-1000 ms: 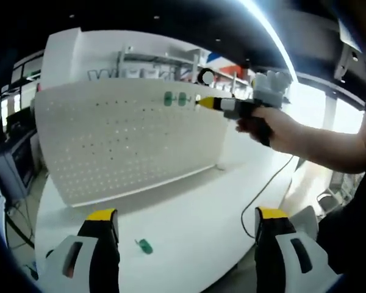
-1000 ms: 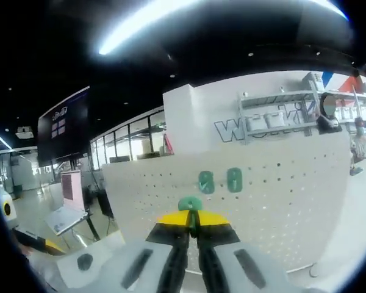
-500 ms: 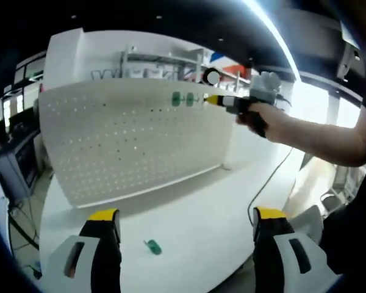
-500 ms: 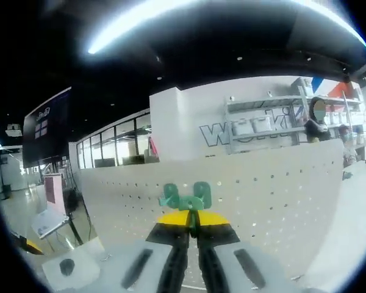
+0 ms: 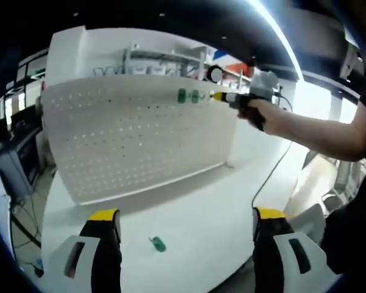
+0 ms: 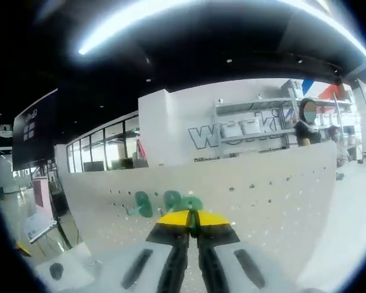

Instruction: Insert the hook assembly into the mounting plate slot until the hook locks in place.

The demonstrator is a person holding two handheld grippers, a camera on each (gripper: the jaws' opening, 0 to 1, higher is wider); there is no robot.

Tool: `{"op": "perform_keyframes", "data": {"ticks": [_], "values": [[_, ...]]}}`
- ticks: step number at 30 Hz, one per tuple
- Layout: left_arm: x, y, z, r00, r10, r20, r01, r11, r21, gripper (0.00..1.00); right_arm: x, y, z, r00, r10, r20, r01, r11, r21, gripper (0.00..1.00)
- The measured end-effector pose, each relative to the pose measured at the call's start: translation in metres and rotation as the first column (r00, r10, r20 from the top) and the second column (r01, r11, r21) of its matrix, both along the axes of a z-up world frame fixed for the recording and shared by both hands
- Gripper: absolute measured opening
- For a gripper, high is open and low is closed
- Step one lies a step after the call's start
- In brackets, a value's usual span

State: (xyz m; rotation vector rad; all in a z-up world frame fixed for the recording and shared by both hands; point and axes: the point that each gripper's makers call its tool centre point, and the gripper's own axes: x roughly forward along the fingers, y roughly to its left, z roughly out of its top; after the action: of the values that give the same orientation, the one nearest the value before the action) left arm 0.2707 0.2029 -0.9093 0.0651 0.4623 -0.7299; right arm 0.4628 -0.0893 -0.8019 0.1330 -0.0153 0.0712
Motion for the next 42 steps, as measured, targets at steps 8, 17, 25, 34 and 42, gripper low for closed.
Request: {"op": "perform_keyframes", "data": {"ticks": [8,17,25,34,42], "values": [[0.0,0.005,-0.003,1.0,0.02,-0.009,-0.02,1.0,0.002,0.9,0.007,-0.01,0.005,1.0,-0.026,0.018,0.026,1.0,-0.018,0.01],[-0.001,0.003,-0.005,1.0,0.015,-0.017,-0.015,1.0,-0.001,0.85,0.021,-0.013,0.004,0.999,-0.028,0.016,0.028,0.999,-0.022,0.01],[0.002,0.006,-0.006,0.999,0.025,-0.021,-0.025,1.0,0.001,0.85,0.026,-0.018,0.004,0.999,-0.04,0.021,0.041,0.999,-0.006,0.01],[0.003,0.005,-0.009,0.999,0.027,-0.031,-0.027,1.0,0.002,0.86,0.028,-0.019,-0.004,0.997,-0.067,0.029,0.066,0.998,0.022,0.01],[0.004,0.009,-0.01,0.999,0.037,-0.036,-0.037,0.999,0.004,0.85,0.032,-0.021,-0.003,0.996,-0.087,0.032,0.087,0.996,0.005,0.01]]}}
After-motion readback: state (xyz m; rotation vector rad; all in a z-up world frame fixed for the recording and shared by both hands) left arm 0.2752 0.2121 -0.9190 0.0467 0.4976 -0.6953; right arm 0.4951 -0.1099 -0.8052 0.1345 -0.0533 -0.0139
